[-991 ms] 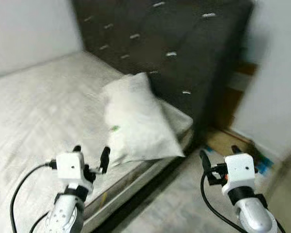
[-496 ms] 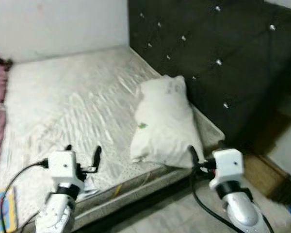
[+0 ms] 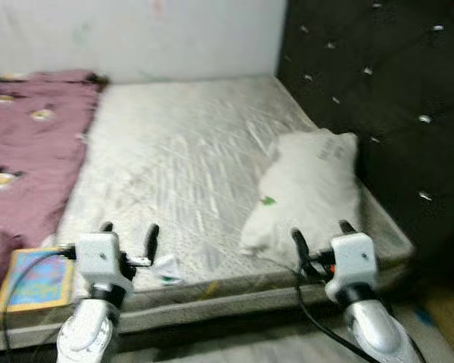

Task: Clean up the room

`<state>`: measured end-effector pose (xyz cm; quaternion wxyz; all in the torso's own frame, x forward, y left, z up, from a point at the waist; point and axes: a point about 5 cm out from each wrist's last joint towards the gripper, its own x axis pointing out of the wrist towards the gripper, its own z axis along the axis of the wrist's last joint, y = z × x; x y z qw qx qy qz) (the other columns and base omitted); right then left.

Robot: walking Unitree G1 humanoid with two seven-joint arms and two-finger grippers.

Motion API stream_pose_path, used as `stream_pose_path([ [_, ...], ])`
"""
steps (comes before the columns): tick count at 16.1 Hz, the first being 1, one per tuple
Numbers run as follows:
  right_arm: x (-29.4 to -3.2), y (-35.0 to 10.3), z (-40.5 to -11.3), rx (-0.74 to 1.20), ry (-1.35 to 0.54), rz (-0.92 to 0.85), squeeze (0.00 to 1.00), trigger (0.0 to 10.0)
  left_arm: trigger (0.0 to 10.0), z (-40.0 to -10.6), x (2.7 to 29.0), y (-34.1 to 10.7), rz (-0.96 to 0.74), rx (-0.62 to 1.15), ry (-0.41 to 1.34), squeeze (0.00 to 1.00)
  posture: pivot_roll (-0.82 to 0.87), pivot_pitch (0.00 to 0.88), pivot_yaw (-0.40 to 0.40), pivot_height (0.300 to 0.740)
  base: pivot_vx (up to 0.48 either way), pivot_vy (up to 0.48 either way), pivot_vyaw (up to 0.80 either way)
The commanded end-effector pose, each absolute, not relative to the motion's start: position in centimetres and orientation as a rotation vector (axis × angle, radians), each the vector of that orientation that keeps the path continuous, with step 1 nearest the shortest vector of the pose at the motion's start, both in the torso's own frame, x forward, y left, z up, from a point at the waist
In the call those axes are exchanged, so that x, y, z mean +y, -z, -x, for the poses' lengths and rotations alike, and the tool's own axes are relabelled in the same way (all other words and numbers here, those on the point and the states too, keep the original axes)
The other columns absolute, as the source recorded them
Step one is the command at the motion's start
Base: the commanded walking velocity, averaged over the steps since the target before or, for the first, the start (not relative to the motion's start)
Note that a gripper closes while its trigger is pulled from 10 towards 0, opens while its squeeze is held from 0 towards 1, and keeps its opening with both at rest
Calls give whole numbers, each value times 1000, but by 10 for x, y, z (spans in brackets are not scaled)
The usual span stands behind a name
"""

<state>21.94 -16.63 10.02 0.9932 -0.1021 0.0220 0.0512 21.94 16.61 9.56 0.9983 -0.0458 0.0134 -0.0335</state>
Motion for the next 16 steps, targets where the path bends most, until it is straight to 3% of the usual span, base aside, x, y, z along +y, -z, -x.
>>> stream_pose_path([
  [1, -166, -103, -220, 33, -100, 196, 0, 10000, 10000, -219, 166, -98, 85, 18, 86, 0, -10, 38, -30, 740, 0, 0, 800],
  [4, -165, -102, -221, 33, -105, 190, 0, 10000, 10000, -219, 164, -100, 83, 10, 108, 0, -9, 44, -29, 740, 0, 0, 800],
  [16, -164, -99, -221, 44, -126, 186, 0, 10000, 10000, -217, 160, -99, 91, 10, 144, 0, -9, 46, -36, 740, 66, 0, 0],
])
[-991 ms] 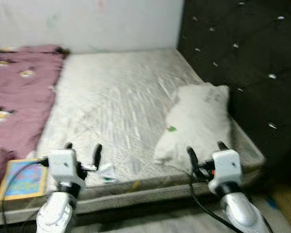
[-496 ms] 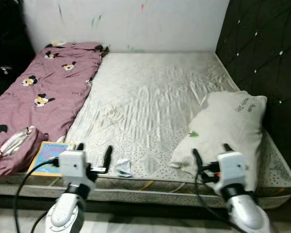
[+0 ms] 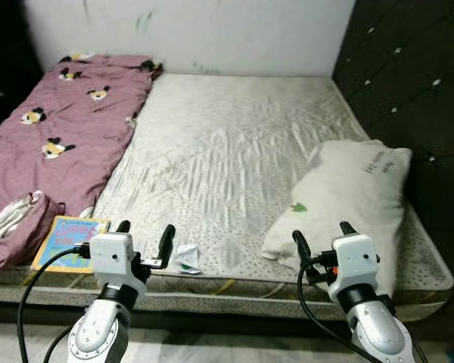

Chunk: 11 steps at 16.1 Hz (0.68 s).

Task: Clean up the room

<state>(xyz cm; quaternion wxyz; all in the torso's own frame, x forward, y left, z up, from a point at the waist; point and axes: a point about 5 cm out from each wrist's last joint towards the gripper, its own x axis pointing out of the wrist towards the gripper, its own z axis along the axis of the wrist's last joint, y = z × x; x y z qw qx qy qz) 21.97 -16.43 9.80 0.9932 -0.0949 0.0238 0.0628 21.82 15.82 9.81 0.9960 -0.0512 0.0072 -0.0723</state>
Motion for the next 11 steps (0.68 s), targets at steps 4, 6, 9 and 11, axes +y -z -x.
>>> stream_pose_path([
  [4, -163, -98, -221, 46, -138, 191, 0, 10000, 10000, -217, 160, -99, 91, 10, 147, 0, -8, 45, -37, 740, 272, 0, 0],
  [6, -163, -98, -222, 47, -140, 192, 0, 10000, 10000, -218, 160, -99, 90, 9, 146, 0, -8, 46, -38, 740, 287, 0, 0],
  [9, -162, -97, -222, 52, -145, 189, 0, 10000, 10000, -218, 160, -99, 91, 12, 150, 0, -8, 50, -36, 740, 286, 0, 0],
  [11, -162, -96, -222, 53, -145, 188, 0, 10000, 10000, -218, 160, -99, 92, 14, 152, 0, -7, 49, -35, 740, 261, 0, 0],
])
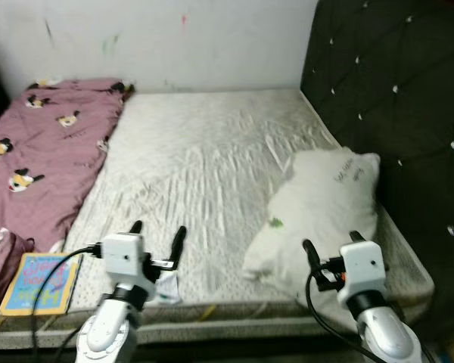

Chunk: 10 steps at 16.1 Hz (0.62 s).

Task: Clean up the room

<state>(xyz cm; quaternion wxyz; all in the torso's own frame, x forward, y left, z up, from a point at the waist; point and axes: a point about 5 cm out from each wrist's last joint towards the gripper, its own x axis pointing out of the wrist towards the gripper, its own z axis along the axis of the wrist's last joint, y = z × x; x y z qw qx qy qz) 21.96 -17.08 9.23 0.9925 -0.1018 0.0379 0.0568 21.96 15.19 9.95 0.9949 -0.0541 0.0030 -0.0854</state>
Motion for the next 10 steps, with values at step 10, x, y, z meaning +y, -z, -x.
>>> stream_pose_path([
  [10, -156, -91, -225, 59, -174, 162, 0, 10000, 10000, -221, 165, -91, 108, 50, 128, 0, 4, 26, -16, 740, 24, 0, 298],
])
